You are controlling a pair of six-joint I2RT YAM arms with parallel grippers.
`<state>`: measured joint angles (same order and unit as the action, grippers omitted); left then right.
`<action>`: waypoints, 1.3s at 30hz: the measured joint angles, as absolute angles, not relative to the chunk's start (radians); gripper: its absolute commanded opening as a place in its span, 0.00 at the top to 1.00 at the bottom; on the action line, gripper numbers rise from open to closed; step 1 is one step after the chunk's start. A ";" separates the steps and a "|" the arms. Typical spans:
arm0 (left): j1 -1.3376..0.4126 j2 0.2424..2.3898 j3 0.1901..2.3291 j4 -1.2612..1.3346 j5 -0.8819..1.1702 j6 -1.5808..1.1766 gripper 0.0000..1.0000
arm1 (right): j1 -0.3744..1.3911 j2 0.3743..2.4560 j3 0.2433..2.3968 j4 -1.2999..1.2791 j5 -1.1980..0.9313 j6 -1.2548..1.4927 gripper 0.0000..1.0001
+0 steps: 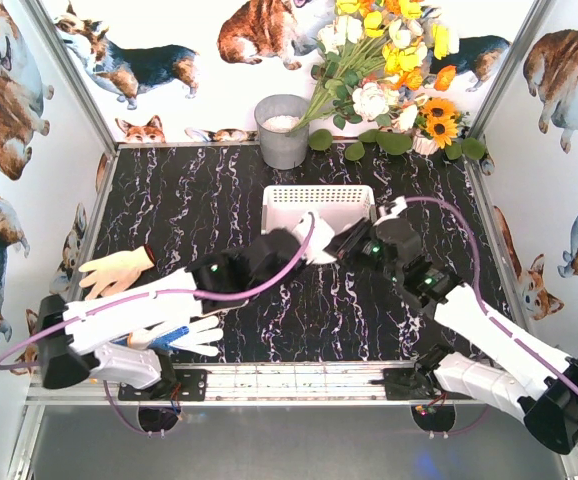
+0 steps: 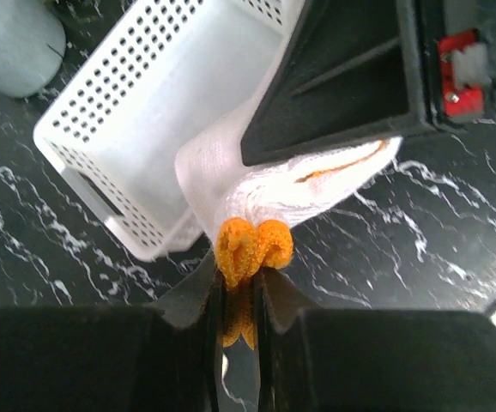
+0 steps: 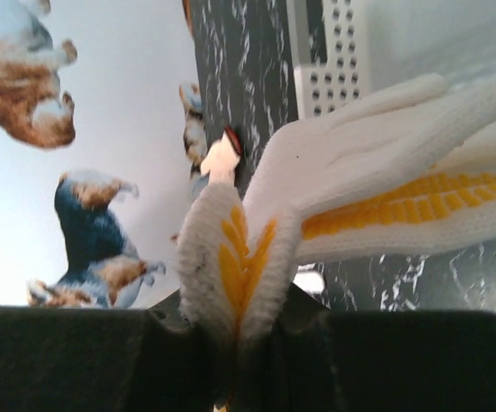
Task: Put the gloves into the storage basket
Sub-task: Pick up the glove from the center of the board, then place the glove in the bin.
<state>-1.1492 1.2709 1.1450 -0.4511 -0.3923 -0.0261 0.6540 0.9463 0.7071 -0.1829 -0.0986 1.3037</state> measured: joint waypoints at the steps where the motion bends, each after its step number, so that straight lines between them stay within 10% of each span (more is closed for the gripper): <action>1: -1.134 1.295 1.166 -0.437 -0.383 -0.005 1.00 | 0.645 0.945 0.726 -0.203 -0.076 1.282 1.00; 39: -0.716 1.810 1.293 0.031 -0.009 0.383 1.00 | 0.613 1.480 0.836 0.175 0.482 0.884 1.00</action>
<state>-0.7158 1.8099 1.2934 0.0307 -0.0093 0.3828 0.6132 1.4803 0.8360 0.1749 0.4824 0.8845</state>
